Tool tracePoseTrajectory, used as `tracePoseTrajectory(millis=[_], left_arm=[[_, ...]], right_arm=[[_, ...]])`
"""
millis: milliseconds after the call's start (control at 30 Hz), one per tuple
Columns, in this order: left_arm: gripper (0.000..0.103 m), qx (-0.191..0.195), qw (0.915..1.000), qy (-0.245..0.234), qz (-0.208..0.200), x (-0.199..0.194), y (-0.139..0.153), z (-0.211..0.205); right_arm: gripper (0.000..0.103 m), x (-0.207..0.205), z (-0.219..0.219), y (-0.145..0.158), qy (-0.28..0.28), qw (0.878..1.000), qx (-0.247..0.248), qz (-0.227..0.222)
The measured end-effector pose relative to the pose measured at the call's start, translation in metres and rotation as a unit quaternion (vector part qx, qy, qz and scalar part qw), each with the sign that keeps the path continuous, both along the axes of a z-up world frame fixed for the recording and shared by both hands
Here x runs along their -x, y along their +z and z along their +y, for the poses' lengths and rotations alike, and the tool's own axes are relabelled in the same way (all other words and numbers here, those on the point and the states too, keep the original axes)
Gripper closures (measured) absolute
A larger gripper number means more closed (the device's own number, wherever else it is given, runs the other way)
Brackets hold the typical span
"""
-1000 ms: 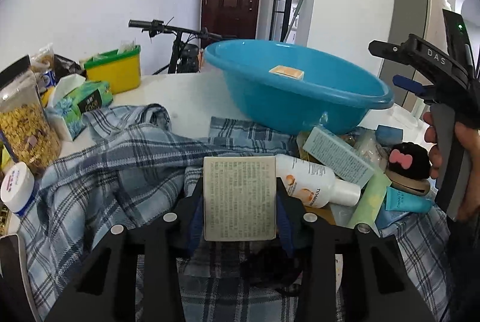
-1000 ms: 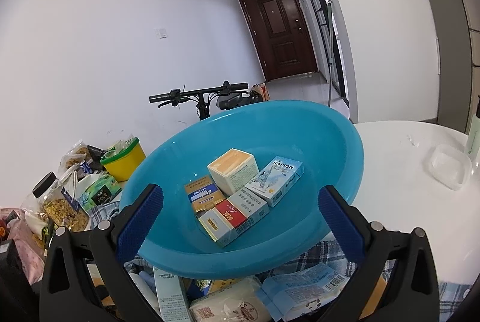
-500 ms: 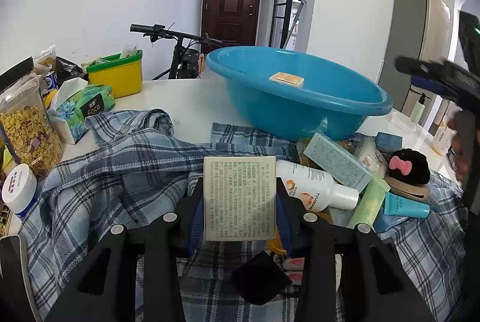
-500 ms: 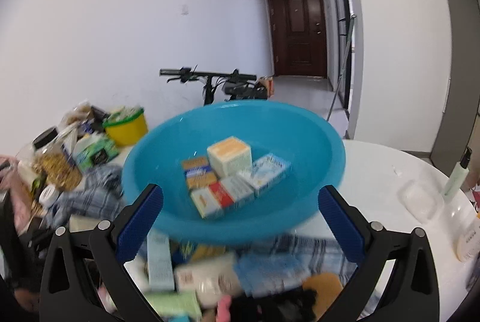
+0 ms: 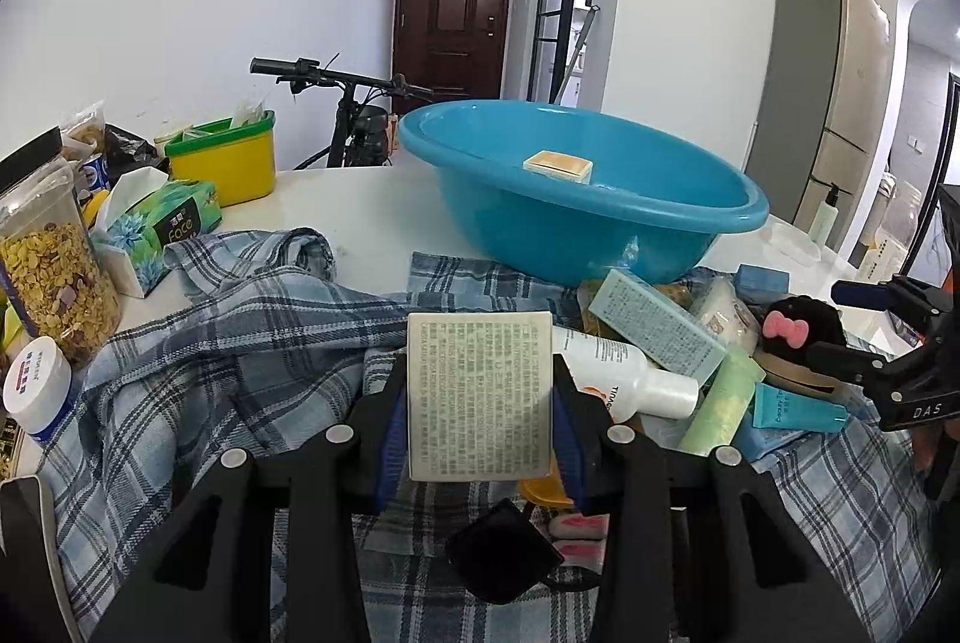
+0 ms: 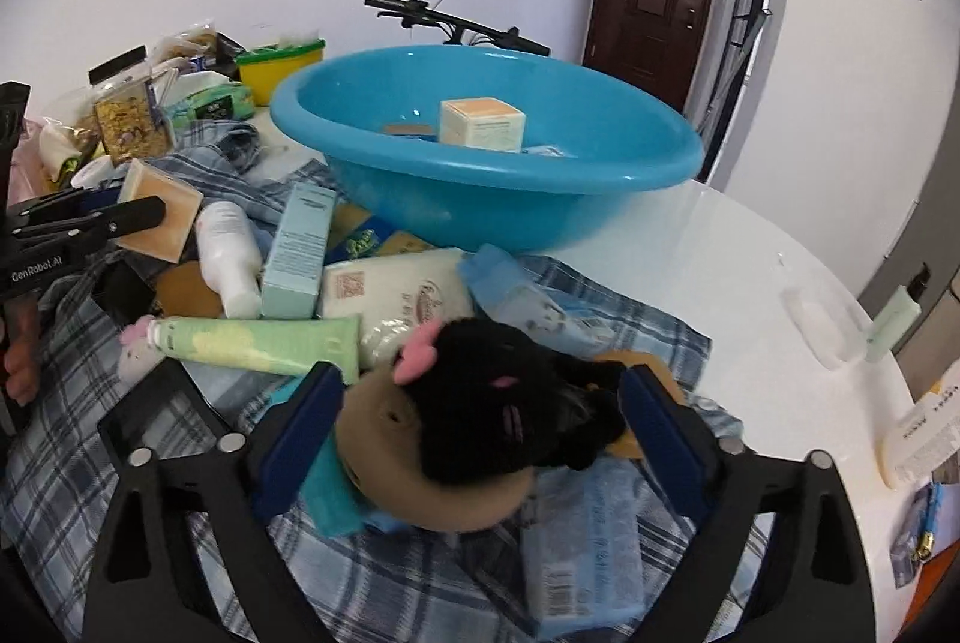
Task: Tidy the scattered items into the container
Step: 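Grasp the beige printed card box with the left gripper while the right grasps the black plush toy, then lift the card box and plush toy and carry them toward the basin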
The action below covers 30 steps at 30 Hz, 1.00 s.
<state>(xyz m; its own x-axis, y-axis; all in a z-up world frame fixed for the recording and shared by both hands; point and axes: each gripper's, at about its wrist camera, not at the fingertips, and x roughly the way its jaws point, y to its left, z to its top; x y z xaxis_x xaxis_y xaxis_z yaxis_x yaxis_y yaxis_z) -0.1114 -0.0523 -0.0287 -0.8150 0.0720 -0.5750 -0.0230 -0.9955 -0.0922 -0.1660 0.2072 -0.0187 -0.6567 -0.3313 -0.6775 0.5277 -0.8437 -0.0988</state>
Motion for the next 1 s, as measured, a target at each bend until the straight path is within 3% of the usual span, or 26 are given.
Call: tracePoseTrajectory(millis=[67,133,233,300,367,400,600,1000], left_arm=[[0.059,-0.003,1.0000,0.001,0.000,0.000,0.001,-0.001],[0.059,-0.005,1.0000,0.001,0.002,-0.001,0.001,-0.002],[0.059,-0.002,1.0000,-0.003,0.001,-0.001,0.001,0.000],[0.059,-0.001,1.0000,-0.005,0.001,-0.002,0.002,0.001],[0.059,-0.002,1.0000,-0.006,0.002,-0.002,0.002,0.002],[0.059,-0.003,1.0000,-0.007,0.002,-0.002,0.003,0.001],[0.059,-0.002,1.0000,-0.006,0.004,-0.003,0.003,0.002],[0.059,-0.004,0.9999,-0.010,0.008,-0.004,0.006,0.005]], right_arm=[[0.013,0.003,-0.003,-0.002,-0.005,1.000,-0.011,0.000],[0.024,0.007,-0.007,-0.008,0.002,1.000,-0.016,-0.020],[0.027,0.010,-0.009,-0.012,0.003,1.000,-0.010,-0.029],[0.038,0.012,-0.008,-0.013,0.007,0.999,0.000,-0.042],[0.060,0.013,-0.006,-0.014,0.009,0.998,0.014,-0.053],[0.062,0.013,-0.006,-0.014,0.004,0.998,0.011,-0.054],[0.066,0.006,0.002,-0.008,-0.003,0.999,0.029,-0.038],[0.066,-0.030,-0.009,0.047,0.007,0.998,0.054,0.036]])
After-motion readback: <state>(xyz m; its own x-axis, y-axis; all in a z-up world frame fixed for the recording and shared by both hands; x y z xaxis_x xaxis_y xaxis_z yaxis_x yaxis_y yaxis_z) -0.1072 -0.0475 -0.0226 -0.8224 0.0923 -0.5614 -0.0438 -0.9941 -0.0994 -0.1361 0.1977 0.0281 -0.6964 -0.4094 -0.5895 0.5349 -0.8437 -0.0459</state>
